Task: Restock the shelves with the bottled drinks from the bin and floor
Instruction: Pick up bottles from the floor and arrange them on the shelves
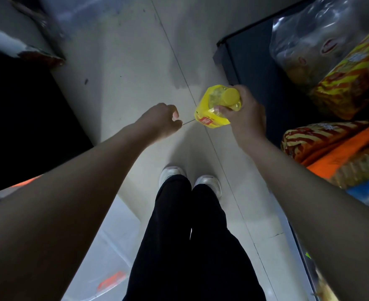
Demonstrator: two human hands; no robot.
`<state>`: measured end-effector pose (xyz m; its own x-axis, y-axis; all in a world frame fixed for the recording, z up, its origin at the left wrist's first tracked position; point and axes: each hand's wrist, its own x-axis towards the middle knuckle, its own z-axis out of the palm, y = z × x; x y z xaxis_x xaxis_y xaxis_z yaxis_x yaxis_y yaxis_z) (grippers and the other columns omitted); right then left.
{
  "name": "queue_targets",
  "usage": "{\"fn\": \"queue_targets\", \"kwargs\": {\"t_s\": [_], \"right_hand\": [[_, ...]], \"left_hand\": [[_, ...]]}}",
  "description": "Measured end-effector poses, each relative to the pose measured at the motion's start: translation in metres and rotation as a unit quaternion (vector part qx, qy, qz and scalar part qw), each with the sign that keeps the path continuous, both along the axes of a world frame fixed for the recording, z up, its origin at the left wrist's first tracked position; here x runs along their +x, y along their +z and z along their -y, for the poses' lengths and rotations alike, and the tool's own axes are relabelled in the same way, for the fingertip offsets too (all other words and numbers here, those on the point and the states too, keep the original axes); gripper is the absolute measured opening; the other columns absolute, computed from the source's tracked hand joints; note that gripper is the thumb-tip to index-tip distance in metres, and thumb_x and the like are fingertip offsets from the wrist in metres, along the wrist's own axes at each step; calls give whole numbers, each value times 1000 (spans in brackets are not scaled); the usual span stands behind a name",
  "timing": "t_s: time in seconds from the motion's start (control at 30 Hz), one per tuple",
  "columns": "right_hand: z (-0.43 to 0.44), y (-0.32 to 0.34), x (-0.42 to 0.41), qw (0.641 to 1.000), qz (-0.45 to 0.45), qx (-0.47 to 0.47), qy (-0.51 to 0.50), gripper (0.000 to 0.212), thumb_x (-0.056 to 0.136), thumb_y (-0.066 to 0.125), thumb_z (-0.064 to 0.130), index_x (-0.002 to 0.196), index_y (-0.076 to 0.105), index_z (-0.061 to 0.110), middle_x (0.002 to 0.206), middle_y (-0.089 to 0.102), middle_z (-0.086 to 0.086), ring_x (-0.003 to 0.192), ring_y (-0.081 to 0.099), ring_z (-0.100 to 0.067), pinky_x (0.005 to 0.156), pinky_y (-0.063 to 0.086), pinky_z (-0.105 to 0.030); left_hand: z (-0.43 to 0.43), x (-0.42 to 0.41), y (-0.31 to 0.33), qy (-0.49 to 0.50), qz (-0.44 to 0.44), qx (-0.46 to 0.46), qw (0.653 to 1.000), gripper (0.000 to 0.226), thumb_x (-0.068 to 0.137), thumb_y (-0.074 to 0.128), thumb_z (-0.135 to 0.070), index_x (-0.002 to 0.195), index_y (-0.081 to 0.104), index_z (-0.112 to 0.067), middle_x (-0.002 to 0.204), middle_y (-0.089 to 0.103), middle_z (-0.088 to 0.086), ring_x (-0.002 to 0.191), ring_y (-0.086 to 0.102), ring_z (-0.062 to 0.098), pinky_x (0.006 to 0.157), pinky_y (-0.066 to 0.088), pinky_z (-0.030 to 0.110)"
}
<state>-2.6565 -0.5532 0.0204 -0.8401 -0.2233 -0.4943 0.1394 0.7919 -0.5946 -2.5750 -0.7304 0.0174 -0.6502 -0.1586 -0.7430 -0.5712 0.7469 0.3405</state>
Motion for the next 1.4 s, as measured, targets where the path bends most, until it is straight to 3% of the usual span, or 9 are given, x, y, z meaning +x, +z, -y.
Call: {"fn": "queue_targets", "kwargs": {"t_s": [0.2, 0.5, 0.6, 0.73, 0.83, 1.07, 1.2, 1.3, 1.4], "right_hand": [[-2, 93, -3, 999, -31, -11, 13, 47, 79, 72, 29, 121, 55, 17, 114, 64, -6, 106, 56, -27, 82, 42, -32], [-1, 266, 17, 994, -86, -71, 2, 49, 73, 77, 30, 116, 59, 13, 105, 66, -10, 100, 59, -31, 87, 47, -45], [-3, 332, 29, 992, -108, -68, 0, 48, 75, 75, 32, 117, 59, 15, 106, 67, -8, 100, 60, -28, 85, 47, -38], [-13, 419, 54, 983, -147, -111, -17, 43, 76, 75, 34, 114, 59, 20, 99, 64, 3, 98, 60, -24, 85, 48, -43], [-20, 483, 78, 972, -185, -139, -49, 40, 79, 73, 33, 113, 58, 19, 94, 60, 5, 91, 57, -19, 79, 47, -34], [-46, 621, 121, 939, -295, -149, -92, 46, 85, 67, 34, 119, 56, 7, 108, 64, -10, 103, 58, -25, 85, 45, -36], [-69, 692, 143, 913, -353, -168, -115, 34, 87, 64, 33, 109, 58, 8, 103, 66, -10, 100, 60, -26, 85, 48, -40], [-92, 737, 159, 895, -388, -181, -122, 29, 86, 63, 33, 100, 59, 9, 95, 69, -11, 92, 63, -28, 83, 50, -48], [-116, 781, 177, 879, -417, -191, -130, 25, 89, 61, 29, 100, 58, 7, 88, 66, -8, 85, 62, -26, 76, 49, -37]], "left_hand": [[-3, 13, 93, 9, -28, -10, 1000, 31, 91, 51, -29, 117, 57, -13, 122, 55, 11, 111, 54, 26, 95, 42, 33], [-4, 38, 262, 20, -86, -20, 996, 33, 91, 53, -28, 119, 57, -11, 123, 57, 13, 113, 54, 27, 94, 40, 29], [-1, 48, 323, 16, -113, -23, 993, 34, 90, 56, -27, 118, 58, -8, 123, 58, 15, 113, 54, 28, 96, 42, 30], [-3, 70, 400, -6, -154, -23, 988, 40, 89, 57, -30, 123, 56, -9, 127, 55, 14, 118, 52, 28, 100, 41, 30], [-7, 89, 460, -19, -180, -5, 984, 47, 85, 58, -38, 123, 56, -11, 128, 54, 11, 120, 51, 26, 101, 41, 32], [-30, 126, 584, -3, -307, 71, 949, 39, 89, 62, -20, 125, 54, -7, 130, 55, 9, 121, 50, 21, 84, 33, 17], [-53, 139, 647, -31, -357, 82, 930, 40, 88, 62, -19, 124, 55, -5, 128, 57, 10, 117, 53, 21, 87, 37, 20], [-74, 149, 688, -42, -390, 107, 914, 36, 87, 64, -20, 120, 57, -7, 117, 59, 5, 103, 53, 10, 79, 36, 14], [-95, 158, 729, -36, -421, 157, 893, 33, 86, 66, -18, 116, 58, -7, 112, 59, 3, 107, 56, 14, 86, 39, 14]]}}
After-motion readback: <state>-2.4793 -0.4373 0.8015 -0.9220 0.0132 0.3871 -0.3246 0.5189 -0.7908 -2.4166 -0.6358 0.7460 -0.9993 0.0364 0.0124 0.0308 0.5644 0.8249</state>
